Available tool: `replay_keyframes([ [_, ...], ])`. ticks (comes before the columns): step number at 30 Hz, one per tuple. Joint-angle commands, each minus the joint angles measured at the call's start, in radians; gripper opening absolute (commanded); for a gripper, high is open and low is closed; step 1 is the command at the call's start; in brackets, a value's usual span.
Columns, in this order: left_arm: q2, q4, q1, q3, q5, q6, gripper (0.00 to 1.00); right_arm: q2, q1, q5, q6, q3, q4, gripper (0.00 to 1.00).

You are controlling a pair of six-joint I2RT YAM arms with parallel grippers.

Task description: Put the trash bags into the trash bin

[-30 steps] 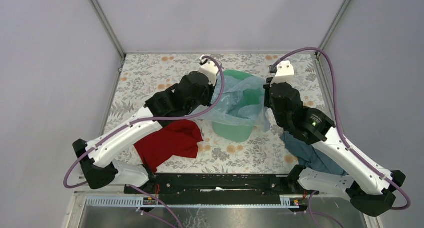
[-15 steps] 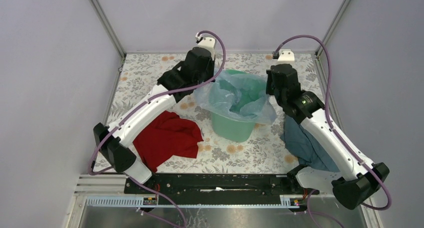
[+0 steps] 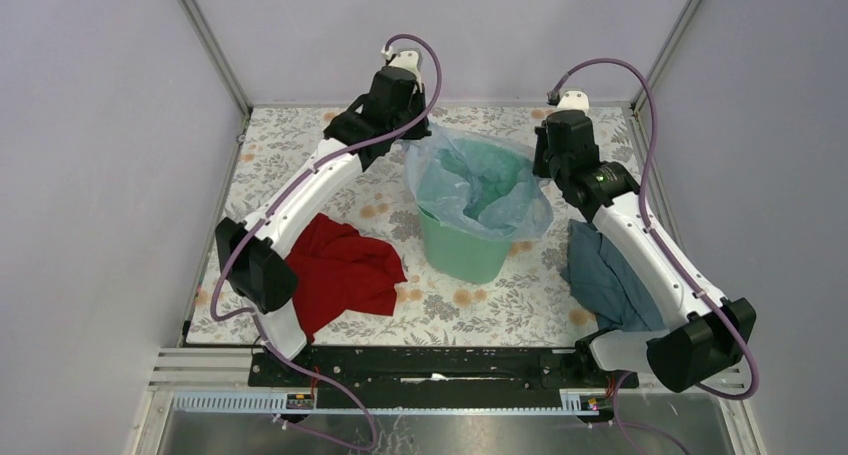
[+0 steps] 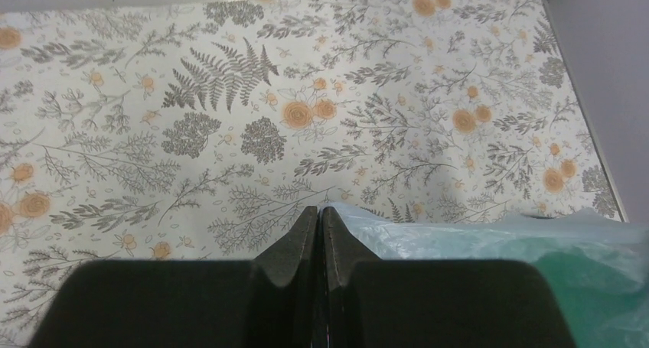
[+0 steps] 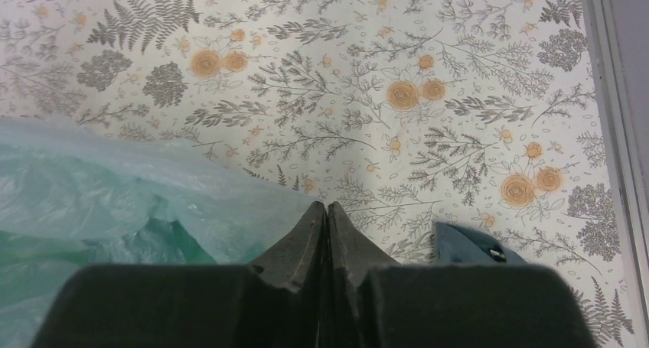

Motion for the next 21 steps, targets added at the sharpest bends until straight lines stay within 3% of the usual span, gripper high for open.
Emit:
replay_keyframes([
  [1, 0.044, 0.034, 0.037, 0.047, 0.022, -0.042, 0.09, 0.031, -0.031, 0.023, 0.01, 0.041, 0.047, 0.15],
  [8, 0.07, 0.032, 0.071, -0.027, 0.054, -0.087, 0.04, 0.06, -0.04, -0.003, 0.02, 0.026, 0.057, 0.2],
  [11, 0.026, 0.038, 0.077, -0.109, 0.062, -0.113, 0.04, 0.051, -0.04, -0.042, 0.024, -0.012, 0.062, 0.2],
  [13, -0.017, 0.062, 0.08, -0.188, 0.084, -0.132, 0.04, 0.033, -0.04, -0.074, 0.033, -0.051, 0.07, 0.26],
  [16, -0.082, 0.099, 0.086, -0.292, 0.116, -0.17, 0.08, 0.004, -0.04, -0.102, 0.059, -0.109, 0.082, 0.35],
  [21, -0.151, 0.143, 0.095, -0.389, 0.172, -0.189, 0.18, -0.03, -0.04, -0.095, 0.063, -0.158, 0.073, 0.41],
])
